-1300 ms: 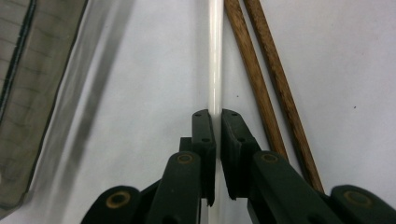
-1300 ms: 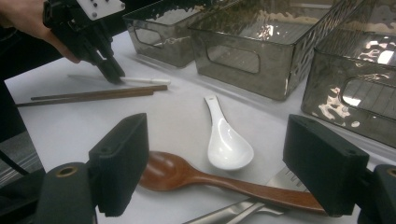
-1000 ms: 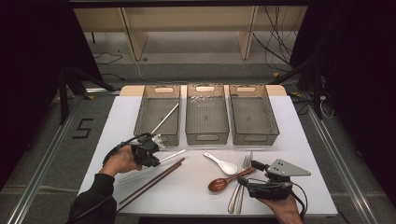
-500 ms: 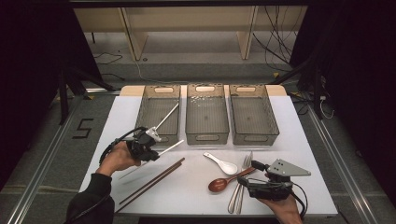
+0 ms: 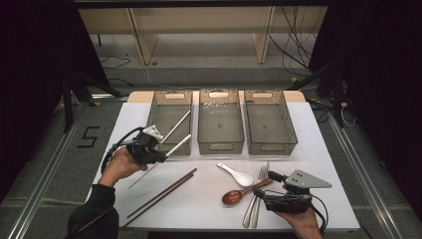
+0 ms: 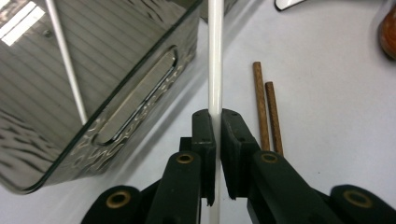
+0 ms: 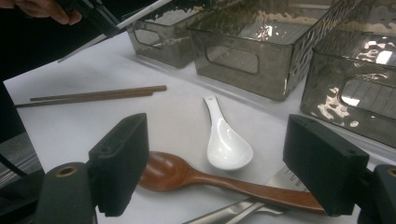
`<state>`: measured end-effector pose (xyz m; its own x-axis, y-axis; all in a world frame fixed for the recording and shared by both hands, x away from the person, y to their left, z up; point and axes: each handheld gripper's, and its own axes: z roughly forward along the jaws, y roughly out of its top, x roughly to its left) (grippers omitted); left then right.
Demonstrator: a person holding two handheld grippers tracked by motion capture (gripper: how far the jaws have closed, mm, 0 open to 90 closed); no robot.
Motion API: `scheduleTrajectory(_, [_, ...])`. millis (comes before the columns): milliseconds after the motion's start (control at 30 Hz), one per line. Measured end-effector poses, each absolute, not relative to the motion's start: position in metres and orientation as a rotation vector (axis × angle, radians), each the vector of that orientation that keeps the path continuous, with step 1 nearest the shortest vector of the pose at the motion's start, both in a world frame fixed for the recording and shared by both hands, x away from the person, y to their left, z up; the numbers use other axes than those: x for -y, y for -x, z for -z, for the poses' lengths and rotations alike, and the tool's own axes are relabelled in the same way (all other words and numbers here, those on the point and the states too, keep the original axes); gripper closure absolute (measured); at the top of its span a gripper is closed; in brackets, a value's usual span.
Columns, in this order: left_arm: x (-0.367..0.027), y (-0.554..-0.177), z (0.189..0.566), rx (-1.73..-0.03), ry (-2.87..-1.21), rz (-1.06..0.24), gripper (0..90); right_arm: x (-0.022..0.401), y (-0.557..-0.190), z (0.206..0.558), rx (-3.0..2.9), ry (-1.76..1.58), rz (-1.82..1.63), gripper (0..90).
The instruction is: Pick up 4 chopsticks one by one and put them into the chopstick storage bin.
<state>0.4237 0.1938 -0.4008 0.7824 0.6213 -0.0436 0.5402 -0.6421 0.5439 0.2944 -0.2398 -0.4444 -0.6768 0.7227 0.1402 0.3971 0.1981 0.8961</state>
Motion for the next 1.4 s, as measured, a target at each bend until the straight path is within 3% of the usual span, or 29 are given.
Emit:
scheduleTrajectory(733, [-0.199, -0.456, 0.362, -0.921, -2.248, -0.308, 84.3, 0.242, -0.296, 0.445, -2.151, -1.079, -1.481, 23.3])
scheduleTrajectory(1400, [-0.184, -0.501, 0.335, -0.934, -2.242, -0.439, 84.3, 0.243, -0.296, 0.445, -2.153, -1.080, -1.484, 23.3])
